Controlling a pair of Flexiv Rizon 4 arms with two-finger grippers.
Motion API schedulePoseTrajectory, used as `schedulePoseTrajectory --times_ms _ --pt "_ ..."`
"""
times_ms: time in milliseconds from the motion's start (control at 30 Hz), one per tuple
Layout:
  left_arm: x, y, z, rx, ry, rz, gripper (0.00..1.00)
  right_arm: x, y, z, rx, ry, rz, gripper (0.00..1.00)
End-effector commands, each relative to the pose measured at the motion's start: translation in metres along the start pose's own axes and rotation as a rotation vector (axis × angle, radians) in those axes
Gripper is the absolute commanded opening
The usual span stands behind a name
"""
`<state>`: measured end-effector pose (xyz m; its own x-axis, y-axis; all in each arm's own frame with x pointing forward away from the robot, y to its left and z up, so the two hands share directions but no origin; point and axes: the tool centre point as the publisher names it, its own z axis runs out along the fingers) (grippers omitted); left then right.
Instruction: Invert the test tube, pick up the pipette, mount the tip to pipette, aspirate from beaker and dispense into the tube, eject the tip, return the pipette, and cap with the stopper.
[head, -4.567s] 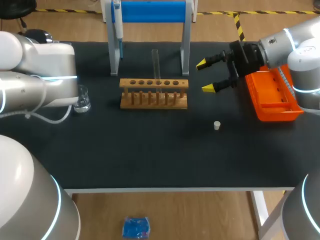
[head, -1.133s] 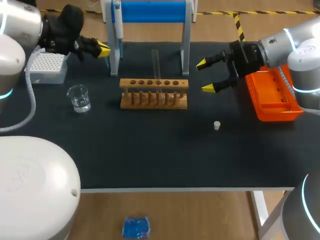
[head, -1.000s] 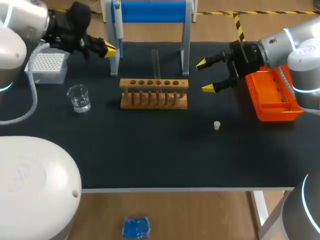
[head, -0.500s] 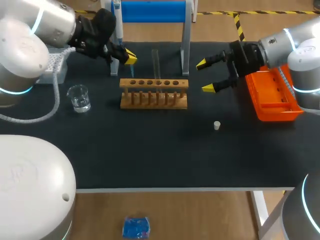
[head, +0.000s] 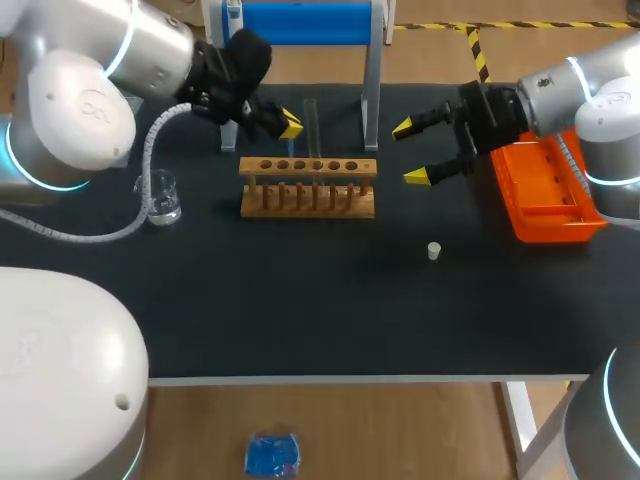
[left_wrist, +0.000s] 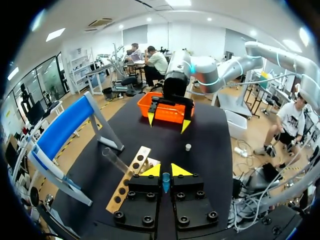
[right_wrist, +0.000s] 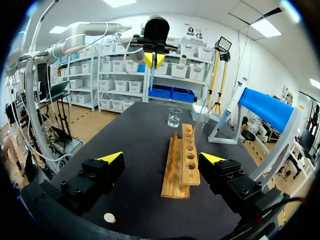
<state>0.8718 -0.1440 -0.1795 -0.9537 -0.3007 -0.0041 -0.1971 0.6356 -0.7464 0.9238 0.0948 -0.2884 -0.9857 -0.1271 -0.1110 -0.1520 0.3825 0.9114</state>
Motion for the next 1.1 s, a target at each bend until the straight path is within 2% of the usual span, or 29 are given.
schedulePoseTrajectory --times_ms 33,633,867,1100 --pt "0.0 0.001 0.003 -0.008 0.0 -0.009 0.0 0.0 0.0 -0.001 0.0 0.002 -0.001 1.0" --pt "0.0 0.002 0.003 -0.012 -0.004 -0.025 0.0 0.0 0.0 -0.001 0.0 0.002 -0.001 1.0" --pt "0.0 0.002 0.003 -0.012 -0.004 -0.025 0.0 0.031 0.04 -0.01 -0.077 -0.019 -0.018 1.0" --pt "0.0 0.002 0.003 -0.012 -0.004 -0.025 0.0 0.059 0.07 -0.003 -0.142 0.004 -0.002 1.0"
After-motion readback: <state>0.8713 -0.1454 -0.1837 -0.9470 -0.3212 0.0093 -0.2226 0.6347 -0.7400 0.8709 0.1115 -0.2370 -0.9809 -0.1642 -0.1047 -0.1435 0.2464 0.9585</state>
